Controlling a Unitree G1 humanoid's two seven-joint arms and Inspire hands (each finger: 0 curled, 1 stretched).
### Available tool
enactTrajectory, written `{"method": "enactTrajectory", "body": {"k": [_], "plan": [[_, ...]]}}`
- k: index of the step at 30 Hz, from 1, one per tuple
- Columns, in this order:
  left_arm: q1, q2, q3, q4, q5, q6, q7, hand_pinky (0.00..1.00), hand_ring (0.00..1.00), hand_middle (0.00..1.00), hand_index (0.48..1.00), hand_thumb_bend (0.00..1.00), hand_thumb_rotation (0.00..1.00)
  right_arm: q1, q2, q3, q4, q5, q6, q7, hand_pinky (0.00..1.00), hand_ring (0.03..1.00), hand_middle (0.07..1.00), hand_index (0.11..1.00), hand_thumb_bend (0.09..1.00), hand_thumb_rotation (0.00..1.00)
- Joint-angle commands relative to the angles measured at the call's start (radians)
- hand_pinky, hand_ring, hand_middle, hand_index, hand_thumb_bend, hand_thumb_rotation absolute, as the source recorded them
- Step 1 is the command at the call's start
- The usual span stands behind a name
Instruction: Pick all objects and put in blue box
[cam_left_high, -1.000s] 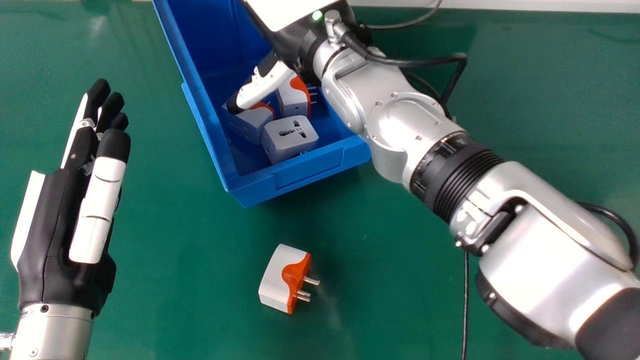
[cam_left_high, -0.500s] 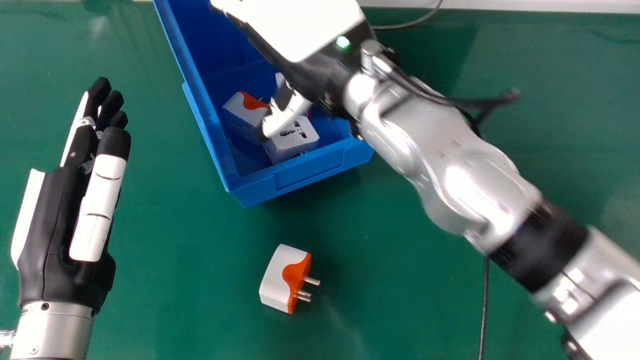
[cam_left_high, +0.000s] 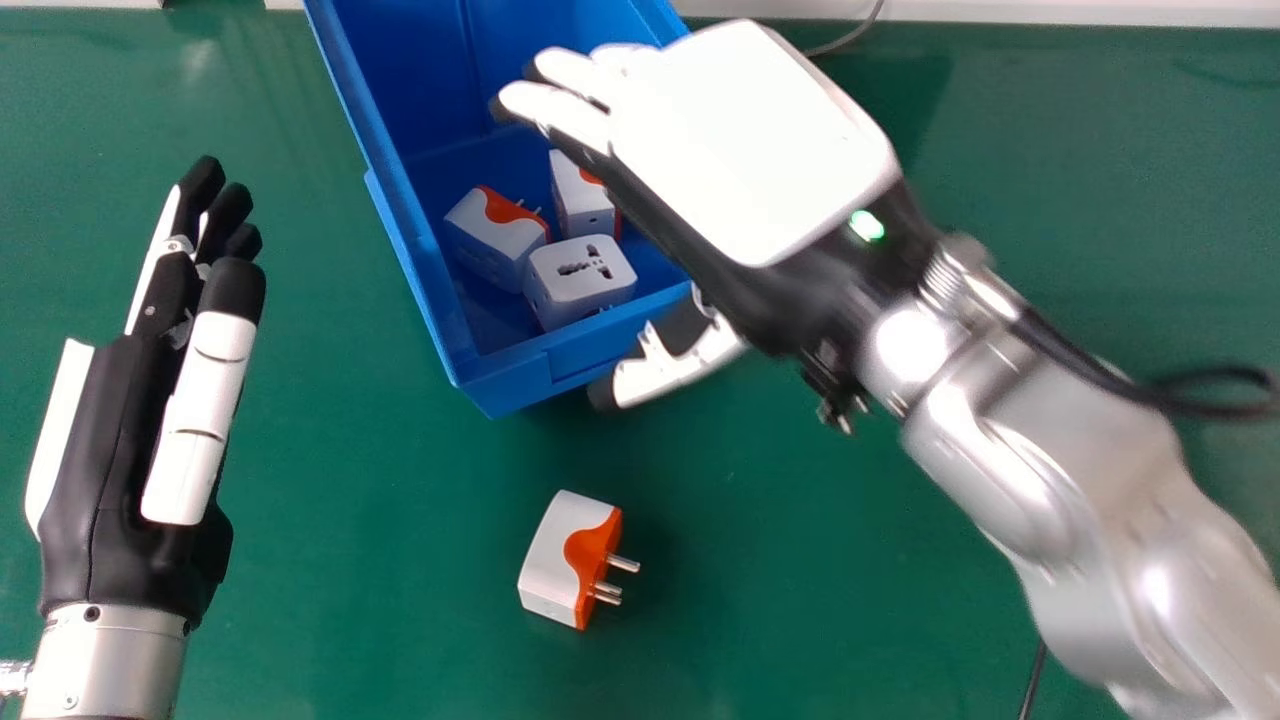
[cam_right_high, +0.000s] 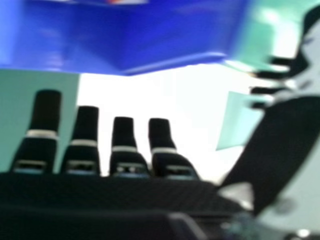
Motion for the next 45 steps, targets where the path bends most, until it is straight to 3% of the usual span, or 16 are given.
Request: {"method": "enactTrajectory", "body": {"k": [1, 7, 13, 20, 26, 31, 38, 45], "plan": [[0.014, 0.005, 0.009, -0.024, 0.005, -0.015, 0.001, 1.0, 0.98, 0.98, 0.975, 0.74, 0.98, 0.078, -0.022, -0.056, -0.073, 0.045, -0.068, -0.048, 0.66, 0.83, 0.883, 0.856, 0.688, 0.36], [0.036, 0.009, 0.014, -0.029, -0.008, -0.023, -0.013, 1.0, 0.99, 0.98, 0.97, 0.73, 0.98, 0.297, -0.073, -0.159, -0.106, 0.191, -0.281, -0.15, 0.66, 0.83, 0.882, 0.85, 0.607, 0.35], [0.048, 0.009, 0.014, -0.033, -0.005, -0.026, -0.013, 1.0, 0.99, 0.99, 0.972, 0.73, 0.99, 0.468, -0.113, -0.235, -0.089, 0.289, -0.456, -0.19, 0.65, 0.816, 0.866, 0.836, 0.54, 0.4], [0.046, 0.003, 0.01, -0.023, -0.001, -0.036, -0.015, 1.0, 0.98, 0.98, 0.968, 0.73, 0.98, 0.604, -0.105, -0.27, -0.095, 0.289, -0.551, -0.193, 0.61, 0.777, 0.832, 0.8, 0.493, 0.4], [0.053, 0.001, 0.015, -0.012, -0.008, -0.046, -0.022, 1.0, 0.97, 0.97, 0.967, 0.72, 0.99, 0.67, -0.065, -0.258, -0.058, 0.26, -0.604, -0.226, 0.62, 0.769, 0.802, 0.762, 0.462, 0.39], [0.059, 0.001, 0.018, -0.002, -0.009, -0.064, -0.032, 1.0, 0.97, 0.98, 0.97, 0.72, 0.98, 0.674, -0.007, -0.232, -0.007, 0.234, -0.611, -0.251, 0.6, 0.741, 0.768, 0.74, 0.459, 0.38], [0.062, 0.003, 0.019, 0.004, -0.006, -0.07, -0.03, 1.0, 0.98, 0.99, 0.976, 0.73, 0.98, 0.686, 0.096, -0.18, 0.033, 0.162, -0.542, -0.262, 0.56, 0.696, 0.736, 0.73, 0.484, 0.38], [0.066, 0.003, 0.023, 0.006, -0.023, -0.072, -0.041, 0.99, 0.98, 0.99, 0.977, 0.73, 0.97, 0.72, 0.202, -0.14, 0.012, 0.039, -0.412, -0.295, 0.57, 0.72, 0.768, 0.769, 0.551, 0.47]]}}
